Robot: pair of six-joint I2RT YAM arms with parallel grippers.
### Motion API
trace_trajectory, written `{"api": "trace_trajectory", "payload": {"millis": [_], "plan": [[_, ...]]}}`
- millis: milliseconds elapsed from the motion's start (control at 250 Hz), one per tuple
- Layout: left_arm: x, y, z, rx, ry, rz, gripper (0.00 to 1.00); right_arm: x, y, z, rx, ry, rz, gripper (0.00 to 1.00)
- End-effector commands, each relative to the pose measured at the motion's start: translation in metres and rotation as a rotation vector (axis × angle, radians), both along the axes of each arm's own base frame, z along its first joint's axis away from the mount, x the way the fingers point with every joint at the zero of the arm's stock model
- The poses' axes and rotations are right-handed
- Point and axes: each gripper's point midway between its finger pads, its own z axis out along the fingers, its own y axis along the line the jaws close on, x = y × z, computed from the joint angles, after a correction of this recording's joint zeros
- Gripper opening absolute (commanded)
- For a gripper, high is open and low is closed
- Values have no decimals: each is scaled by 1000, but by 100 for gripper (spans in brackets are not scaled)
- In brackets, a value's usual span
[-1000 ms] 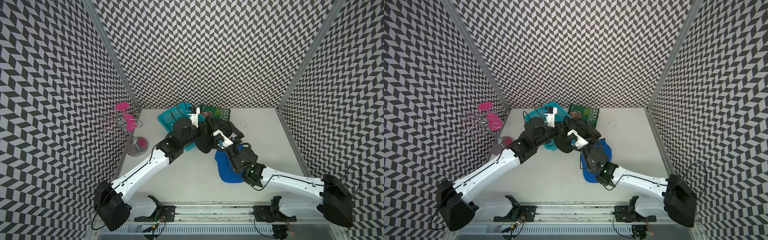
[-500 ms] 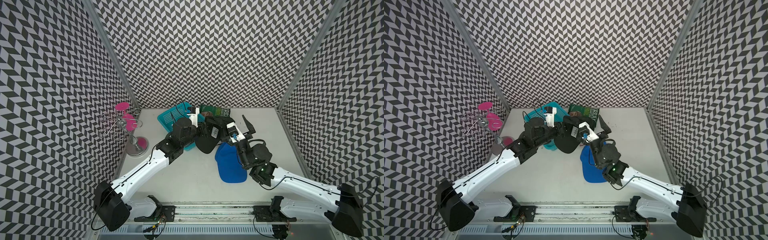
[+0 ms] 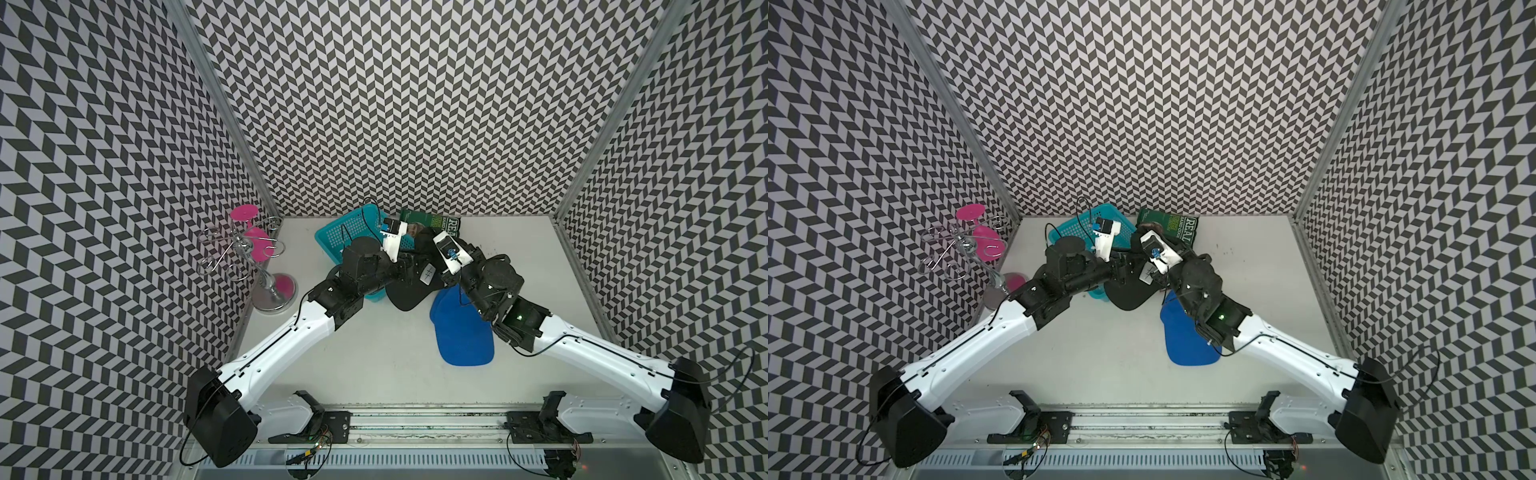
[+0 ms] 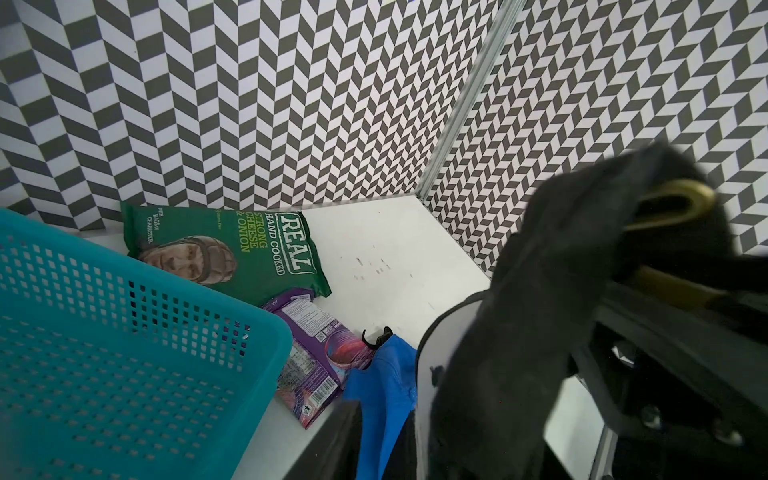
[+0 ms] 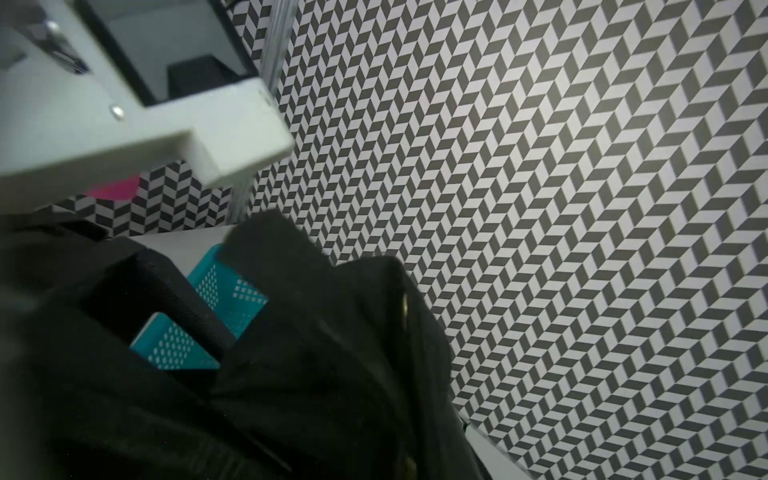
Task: Turn the baseball cap inside out
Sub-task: Turn over the baseball cap.
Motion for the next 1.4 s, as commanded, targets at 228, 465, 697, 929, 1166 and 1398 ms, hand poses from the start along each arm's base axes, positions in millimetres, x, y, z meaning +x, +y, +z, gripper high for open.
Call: {"api": "trace_trajectory", "payload": {"millis": [228,465,697,929,1166,1398], "plan": [[-8,43,-7,55,-90,-98,0,-35,16,6,252,461,612,0],[-6,43,-24,80,-110,-239,0,-102,19,13,361,810,1096,0],[1,25,-37,-25,-74,-347,16,-136,15,19,386,999,1322,0],[21,33,-50,0,-60,-233,54,-126,14,25,403,998,1301,0],[8,66,-43,151,-176,-82,100,-81,9,8,479,1008,1140,0],[-30,67,2,276,-472,-136,100,-73,7,4,484,986,1104,0]]}}
